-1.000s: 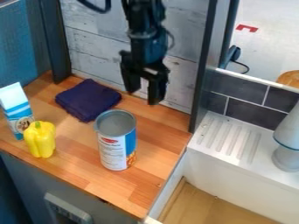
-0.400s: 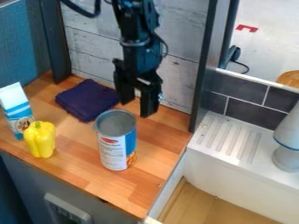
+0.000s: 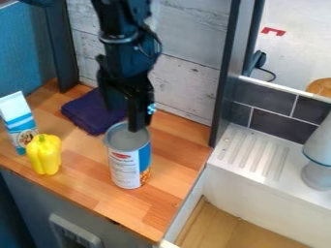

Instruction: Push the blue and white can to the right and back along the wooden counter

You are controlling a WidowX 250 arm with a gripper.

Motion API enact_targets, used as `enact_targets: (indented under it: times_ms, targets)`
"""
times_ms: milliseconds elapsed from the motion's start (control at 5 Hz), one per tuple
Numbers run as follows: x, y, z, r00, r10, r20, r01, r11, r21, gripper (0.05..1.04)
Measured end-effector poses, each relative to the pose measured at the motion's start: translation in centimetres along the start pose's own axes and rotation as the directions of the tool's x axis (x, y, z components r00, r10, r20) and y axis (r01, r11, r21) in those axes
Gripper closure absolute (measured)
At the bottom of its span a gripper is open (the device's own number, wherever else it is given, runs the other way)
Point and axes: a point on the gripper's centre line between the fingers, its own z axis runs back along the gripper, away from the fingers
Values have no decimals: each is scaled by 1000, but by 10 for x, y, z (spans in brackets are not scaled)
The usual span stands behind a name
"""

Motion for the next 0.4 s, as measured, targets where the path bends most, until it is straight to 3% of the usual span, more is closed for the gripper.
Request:
enact_targets:
  times_ms: [200,400]
  targets:
    - [-24,10,-19,1000,-14,-28,15,999,41,83]
    - [-56,22,-40,996,40,-75,-38,999,27,83]
